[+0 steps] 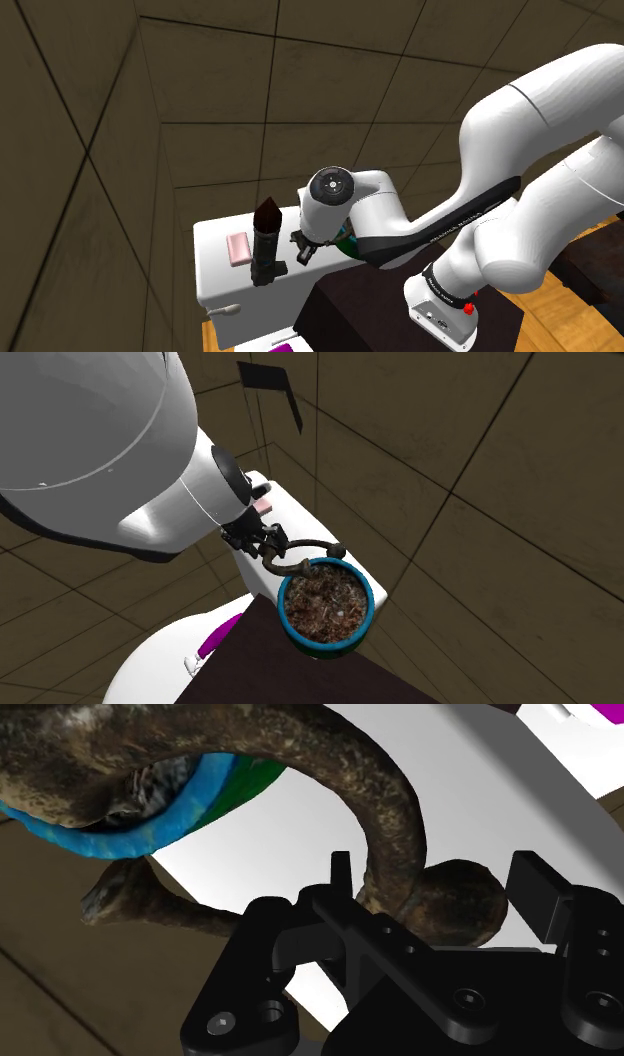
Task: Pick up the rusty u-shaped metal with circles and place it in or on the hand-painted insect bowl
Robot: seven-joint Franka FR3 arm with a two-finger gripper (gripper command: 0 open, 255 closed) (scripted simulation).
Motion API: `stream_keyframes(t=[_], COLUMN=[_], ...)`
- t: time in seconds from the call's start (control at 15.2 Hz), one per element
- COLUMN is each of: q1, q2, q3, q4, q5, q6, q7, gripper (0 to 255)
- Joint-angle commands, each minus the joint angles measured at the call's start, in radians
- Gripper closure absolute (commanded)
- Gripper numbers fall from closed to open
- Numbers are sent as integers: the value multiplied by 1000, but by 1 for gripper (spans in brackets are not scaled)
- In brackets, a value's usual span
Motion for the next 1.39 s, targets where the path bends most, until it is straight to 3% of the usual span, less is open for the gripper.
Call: stream_keyframes(t=[0.0, 0.59, 1.32], q1=[6, 35, 58], q2=[-27, -143, -248], q3=[-2, -21, -47], q4=[4, 35, 103], q5=[27, 119, 179], q6=[-24, -148, -304], q7=[-25, -120, -200], gripper=[255, 255, 255])
